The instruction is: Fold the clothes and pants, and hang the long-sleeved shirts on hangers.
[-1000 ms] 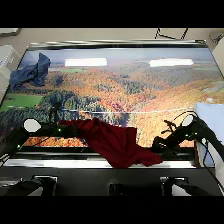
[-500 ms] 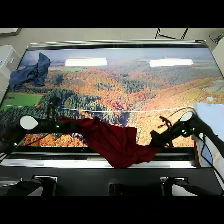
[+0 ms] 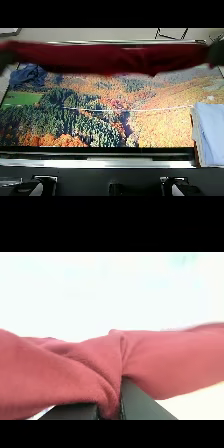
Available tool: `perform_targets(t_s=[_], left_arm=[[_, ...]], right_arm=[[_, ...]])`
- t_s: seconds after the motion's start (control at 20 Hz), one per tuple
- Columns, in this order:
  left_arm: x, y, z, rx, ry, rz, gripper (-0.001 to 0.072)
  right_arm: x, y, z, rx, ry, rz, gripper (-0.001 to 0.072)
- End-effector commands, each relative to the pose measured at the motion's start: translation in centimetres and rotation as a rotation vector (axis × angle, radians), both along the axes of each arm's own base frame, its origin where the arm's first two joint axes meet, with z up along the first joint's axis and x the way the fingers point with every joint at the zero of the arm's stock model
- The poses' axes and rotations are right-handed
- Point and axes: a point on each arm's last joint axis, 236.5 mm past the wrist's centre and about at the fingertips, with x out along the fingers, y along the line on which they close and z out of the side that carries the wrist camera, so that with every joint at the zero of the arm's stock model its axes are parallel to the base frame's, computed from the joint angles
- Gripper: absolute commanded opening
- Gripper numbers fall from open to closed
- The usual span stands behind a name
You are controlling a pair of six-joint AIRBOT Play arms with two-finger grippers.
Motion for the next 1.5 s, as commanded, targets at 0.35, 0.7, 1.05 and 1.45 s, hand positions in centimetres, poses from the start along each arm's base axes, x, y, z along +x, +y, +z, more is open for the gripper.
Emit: perform_targets(t_s=[0.35,0.7,1.05,1.45], left_arm=[[-5.5,2.3,7.9,-0.006,-0.239,0.112,0.0035],[8.9,1.3,-23.5,-0.087,0.366,0.144,0.0036],[8.6,-6.1,-40.7,-0.011,0.776,-0.001,0.0692],[-5.2,1.1,-41.0,-0.156,1.399,-0.191,0.0549]], right_arm=[[-7.2,-1.7,-0.1,-0.044,0.149,-0.096,0.0034],[-6.0,1.8,-34.7,0.235,0.911,-0.063,0.0035],[-8.5,2.7,-43.4,0.356,1.051,-0.163,0.0035],[-9.2,2.9,-43.5,0.334,1.076,-0.124,0.0035]])
